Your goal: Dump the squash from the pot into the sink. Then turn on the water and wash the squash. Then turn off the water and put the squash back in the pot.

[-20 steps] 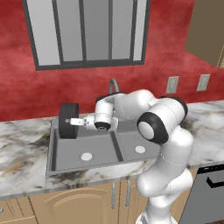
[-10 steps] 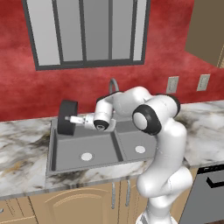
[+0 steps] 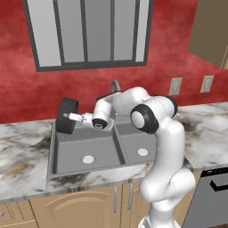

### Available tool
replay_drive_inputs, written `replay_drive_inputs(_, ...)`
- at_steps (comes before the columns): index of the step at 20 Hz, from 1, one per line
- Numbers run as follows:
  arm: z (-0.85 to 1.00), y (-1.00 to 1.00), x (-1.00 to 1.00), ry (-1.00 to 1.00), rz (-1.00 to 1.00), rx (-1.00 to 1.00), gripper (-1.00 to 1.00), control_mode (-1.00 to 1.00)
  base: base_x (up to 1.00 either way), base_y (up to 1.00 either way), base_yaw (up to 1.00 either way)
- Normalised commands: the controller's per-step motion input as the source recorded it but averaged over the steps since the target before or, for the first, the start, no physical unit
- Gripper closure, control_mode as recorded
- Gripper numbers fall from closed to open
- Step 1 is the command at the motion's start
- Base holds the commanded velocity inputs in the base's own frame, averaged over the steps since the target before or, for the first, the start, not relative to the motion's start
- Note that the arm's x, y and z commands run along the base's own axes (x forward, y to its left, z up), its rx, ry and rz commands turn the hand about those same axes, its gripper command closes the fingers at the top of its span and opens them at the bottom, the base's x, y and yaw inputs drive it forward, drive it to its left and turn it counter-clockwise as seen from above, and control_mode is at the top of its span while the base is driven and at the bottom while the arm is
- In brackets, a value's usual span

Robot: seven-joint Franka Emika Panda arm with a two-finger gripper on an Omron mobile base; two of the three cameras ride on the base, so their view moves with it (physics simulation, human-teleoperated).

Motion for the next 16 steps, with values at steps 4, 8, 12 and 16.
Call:
replay_drive_inputs(4, -0.19, 0.00, 0.31, 0.00, 0.00, 0.05, 1.00, -1.00, 0.00, 0.00, 0.00)
replay_drive_inputs(8, -0.19, 0.00, 0.19, 0.00, 0.00, 0.05, 1.00, -1.00, 0.00, 0.00, 0.00)
replay_drive_inputs(12, -0.16, 0.00, 0.01, 0.00, 0.00, 0.04, 1.00, -1.00, 0.00, 0.00, 0.00)
replay_drive_inputs(16, -0.12, -0.01, 0.00, 0.00, 0.00, 0.04, 1.00, -1.00, 0.00, 0.00, 0.00)
